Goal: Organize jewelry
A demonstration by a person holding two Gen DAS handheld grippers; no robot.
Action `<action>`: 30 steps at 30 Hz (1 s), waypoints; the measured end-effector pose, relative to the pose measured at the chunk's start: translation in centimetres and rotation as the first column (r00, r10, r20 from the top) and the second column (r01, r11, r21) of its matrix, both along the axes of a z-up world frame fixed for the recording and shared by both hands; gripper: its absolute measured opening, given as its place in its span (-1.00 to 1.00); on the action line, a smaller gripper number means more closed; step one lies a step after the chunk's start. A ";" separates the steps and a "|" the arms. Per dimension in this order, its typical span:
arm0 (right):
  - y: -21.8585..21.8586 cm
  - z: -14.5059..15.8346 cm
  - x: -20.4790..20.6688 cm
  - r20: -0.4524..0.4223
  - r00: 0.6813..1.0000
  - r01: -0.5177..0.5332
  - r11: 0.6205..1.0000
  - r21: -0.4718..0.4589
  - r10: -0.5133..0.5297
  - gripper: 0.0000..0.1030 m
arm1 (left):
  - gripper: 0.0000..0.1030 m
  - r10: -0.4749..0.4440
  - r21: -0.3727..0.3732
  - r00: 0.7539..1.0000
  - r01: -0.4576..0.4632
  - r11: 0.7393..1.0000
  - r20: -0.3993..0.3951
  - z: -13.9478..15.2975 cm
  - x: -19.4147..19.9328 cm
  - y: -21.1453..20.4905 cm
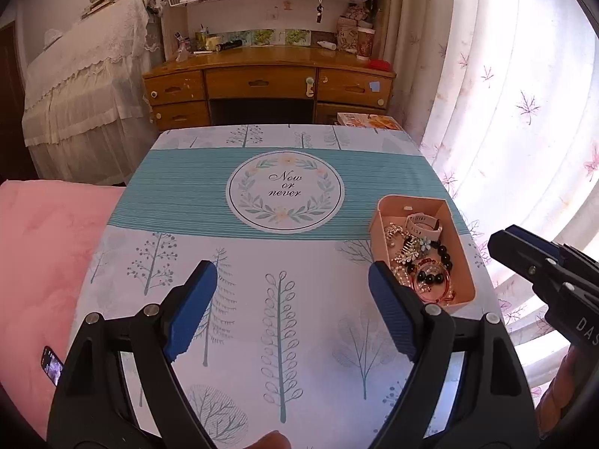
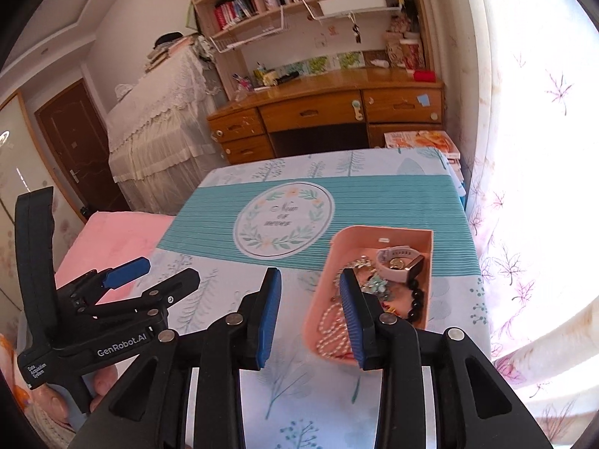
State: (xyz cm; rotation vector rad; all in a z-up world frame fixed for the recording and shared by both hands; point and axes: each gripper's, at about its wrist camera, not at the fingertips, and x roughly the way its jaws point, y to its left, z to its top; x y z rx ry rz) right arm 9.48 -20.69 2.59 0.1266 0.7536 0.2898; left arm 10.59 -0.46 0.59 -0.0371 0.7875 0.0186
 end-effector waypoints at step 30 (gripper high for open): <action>5.6 0.2 -17.1 0.189 0.982 0.035 0.999 -0.038 -0.027 -0.02 | 0.58 0.068 0.052 0.987 -0.076 0.996 0.148 2.1 -13.4 -0.3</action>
